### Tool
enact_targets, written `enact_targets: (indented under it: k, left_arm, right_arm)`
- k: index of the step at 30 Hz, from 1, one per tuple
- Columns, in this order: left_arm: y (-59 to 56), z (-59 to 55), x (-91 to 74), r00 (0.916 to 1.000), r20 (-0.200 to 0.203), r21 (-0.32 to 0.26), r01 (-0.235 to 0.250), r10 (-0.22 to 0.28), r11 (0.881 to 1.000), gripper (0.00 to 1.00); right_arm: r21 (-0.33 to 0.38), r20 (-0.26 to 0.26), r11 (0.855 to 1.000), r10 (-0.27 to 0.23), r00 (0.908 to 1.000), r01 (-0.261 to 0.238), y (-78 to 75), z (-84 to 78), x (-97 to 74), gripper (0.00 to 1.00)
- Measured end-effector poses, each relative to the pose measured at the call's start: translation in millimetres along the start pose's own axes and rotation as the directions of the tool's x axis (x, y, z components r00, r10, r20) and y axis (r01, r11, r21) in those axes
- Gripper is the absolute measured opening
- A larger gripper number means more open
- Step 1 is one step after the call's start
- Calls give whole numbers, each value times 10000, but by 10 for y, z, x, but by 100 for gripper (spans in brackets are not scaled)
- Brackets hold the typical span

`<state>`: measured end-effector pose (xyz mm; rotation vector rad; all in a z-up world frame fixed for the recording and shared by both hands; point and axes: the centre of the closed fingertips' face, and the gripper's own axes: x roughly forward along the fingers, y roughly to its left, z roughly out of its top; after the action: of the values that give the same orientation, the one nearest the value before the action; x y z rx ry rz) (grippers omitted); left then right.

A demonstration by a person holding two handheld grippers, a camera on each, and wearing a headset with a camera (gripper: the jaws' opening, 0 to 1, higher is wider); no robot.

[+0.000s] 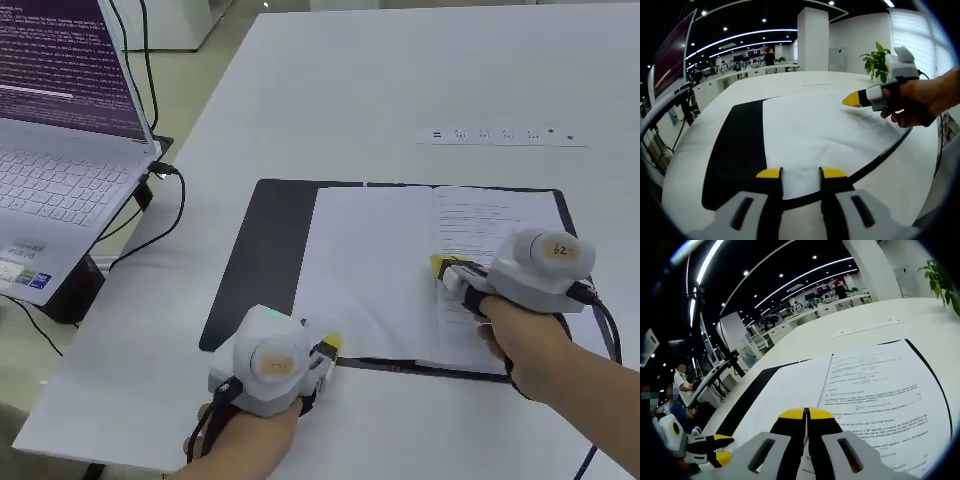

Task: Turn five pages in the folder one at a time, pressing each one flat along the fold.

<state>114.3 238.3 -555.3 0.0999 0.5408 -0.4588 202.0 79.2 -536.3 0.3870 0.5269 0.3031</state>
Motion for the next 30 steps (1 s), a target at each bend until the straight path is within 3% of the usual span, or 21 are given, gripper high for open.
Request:
enact_targets:
  k: [7,21,30]
  left_arm:
    - [8,4,8,9999,137,-37,12,-12,10000,28]
    - [8,3,13,9995,313,-188,-9,14,9998,27]
    - [13,-2,20,9992,404,-274,-18,29,9996,28]
  right_arm:
    - [413,-63,9991,-32,10000,34,-58,13,160,0]
    - [801,331,9966,-245,9992,217,-103,278,459,0]
    - [524,381,9975,-499,9980,478,-164,462,647,0]
